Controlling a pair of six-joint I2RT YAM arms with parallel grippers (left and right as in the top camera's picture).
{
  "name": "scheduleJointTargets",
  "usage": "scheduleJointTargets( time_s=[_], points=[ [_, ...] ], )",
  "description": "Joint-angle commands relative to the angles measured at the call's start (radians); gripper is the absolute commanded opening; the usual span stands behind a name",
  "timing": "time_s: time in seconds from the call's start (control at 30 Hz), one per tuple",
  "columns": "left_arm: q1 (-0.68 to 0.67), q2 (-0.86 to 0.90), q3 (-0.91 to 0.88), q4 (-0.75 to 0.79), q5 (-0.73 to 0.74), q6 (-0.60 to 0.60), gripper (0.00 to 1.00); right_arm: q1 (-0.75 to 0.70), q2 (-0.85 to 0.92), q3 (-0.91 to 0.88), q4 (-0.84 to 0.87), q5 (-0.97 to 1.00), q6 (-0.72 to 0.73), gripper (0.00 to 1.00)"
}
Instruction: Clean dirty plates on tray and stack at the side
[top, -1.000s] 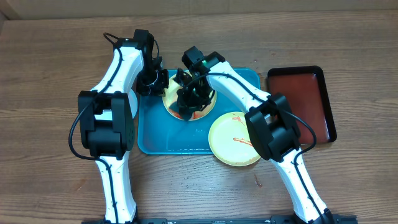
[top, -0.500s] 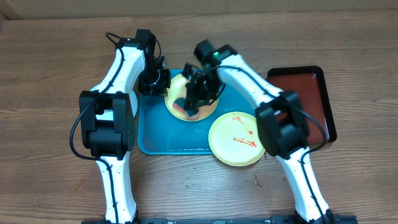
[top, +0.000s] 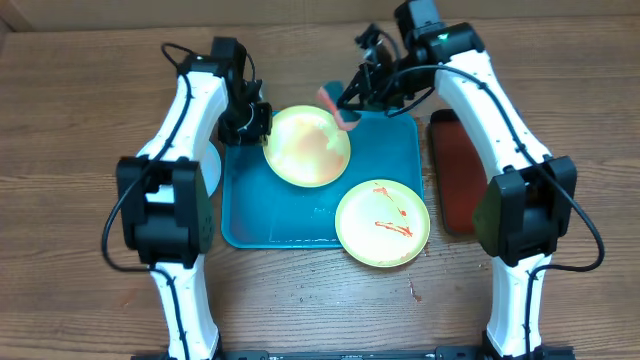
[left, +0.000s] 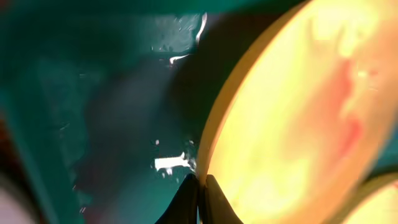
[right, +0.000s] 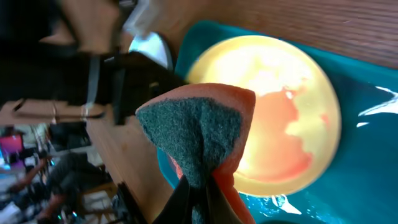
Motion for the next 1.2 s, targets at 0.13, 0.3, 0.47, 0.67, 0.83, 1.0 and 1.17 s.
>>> scheduleJointTargets(
  time_s=[0.13, 0.3, 0.47, 0.67, 0.83, 1.0, 1.17],
  points=[
    [0.000, -0.169, 0.020, -0.017, -0.056, 0.023, 0.04, -0.019, -0.026, 0.021, 0.005, -0.027, 0.044, 0.04],
    [-0.001, -0.203, 0.020, -0.050, -0.079, 0.023, 0.04, -0.019, -0.026, 0.021, 0.002, -0.026, 0.043, 0.04],
    [-0.001, -0.206, 0.020, -0.095, -0.151, 0.023, 0.04, -0.021, -0.026, 0.021, -0.002, -0.018, 0.043, 0.04],
    [-0.001, -0.206, 0.020, -0.119, -0.193, 0.022, 0.04, -0.042, -0.026, 0.021, -0.023, -0.015, 0.043, 0.04],
    [-0.002, -0.227, 0.020, -0.133, -0.249, 0.010, 0.04, -0.088, -0.028, 0.021, -0.051, -0.014, 0.042, 0.04],
    [-0.020, -0.292, 0.020, -0.135, -0.373, -0.015, 0.04, -0.133, -0.042, 0.021, -0.082, 0.036, 0.039, 0.04],
    [-0.072, -0.356, 0.020, -0.134, -0.549, -0.051, 0.04, -0.155, -0.056, 0.021, -0.116, 0.089, 0.019, 0.04]
  ],
)
